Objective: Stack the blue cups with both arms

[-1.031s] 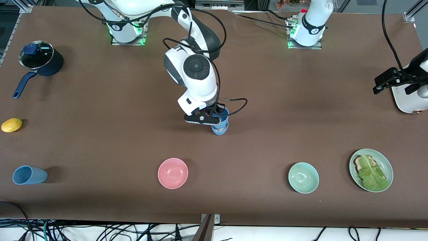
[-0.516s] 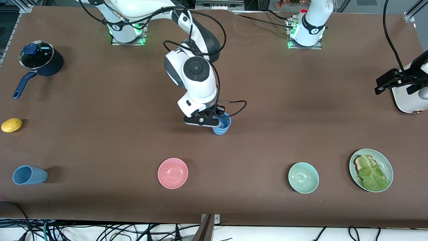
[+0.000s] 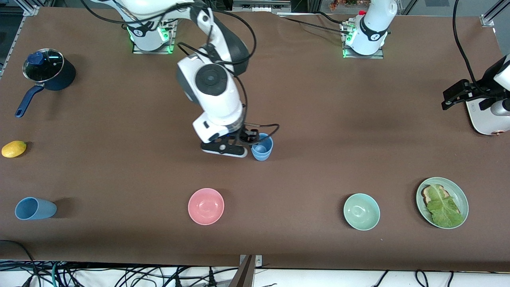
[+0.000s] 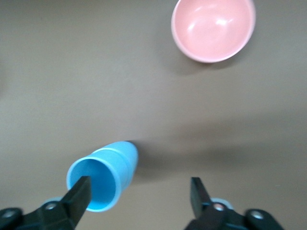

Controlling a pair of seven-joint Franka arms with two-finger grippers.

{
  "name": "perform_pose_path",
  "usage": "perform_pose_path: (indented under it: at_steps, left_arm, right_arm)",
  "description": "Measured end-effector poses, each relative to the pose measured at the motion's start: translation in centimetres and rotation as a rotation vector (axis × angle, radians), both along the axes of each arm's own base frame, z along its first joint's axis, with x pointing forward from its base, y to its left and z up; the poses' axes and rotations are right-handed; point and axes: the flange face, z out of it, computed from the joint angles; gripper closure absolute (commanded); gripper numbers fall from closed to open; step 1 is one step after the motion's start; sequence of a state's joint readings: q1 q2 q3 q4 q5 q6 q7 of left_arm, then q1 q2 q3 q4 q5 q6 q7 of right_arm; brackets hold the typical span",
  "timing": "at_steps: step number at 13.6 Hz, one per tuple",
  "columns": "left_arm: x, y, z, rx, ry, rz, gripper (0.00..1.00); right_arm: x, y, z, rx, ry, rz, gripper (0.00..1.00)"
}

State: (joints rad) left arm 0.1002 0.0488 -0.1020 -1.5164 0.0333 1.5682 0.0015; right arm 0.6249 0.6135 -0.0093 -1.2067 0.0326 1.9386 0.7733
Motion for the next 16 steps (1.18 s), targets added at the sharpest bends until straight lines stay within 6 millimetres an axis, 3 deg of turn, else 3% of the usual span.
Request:
perform_pose_path:
  at_steps: [2, 5, 7, 9, 13, 16]
  left_arm:
    - [0.0, -0.2, 0.0, 0.0, -0.001, -0.004, 0.0]
    - [0.0, -0.2, 0.0, 0.0, 0.0, -0.003, 0.0]
    - [0.0, -0.1, -0.1, 0.0, 0.002, -0.001, 0.0]
    - [0.0, 0.0, -0.2, 0.0, 0.003, -0.001, 0.0]
    - [0.1, 0.0, -0.3, 0.0, 0.005, -0.001, 0.0]
    - [0.1, -0.1, -0.4, -0.001, 0.005, -0.002, 0.0]
  right_arm:
    - [-0.1, -5.5, 3.5, -0.011, 0.014, 0.044, 0.0]
    - [-1.5, -15.7, 8.7, -0.048, 0.062, 0.17, 0.0]
    - [-2.5, -22.3, 11.7, -0.059, 0.1, 0.22, 0.0]
    - [-3.3, -27.6, 14.0, -0.058, 0.118, 0.219, 0.0]
    - [-3.5, -35.1, 15.7, -0.054, 0.122, 0.242, 0.0]
    - [-3.8, -37.1, 16.1, -0.056, 0.14, 0.245, 0.0]
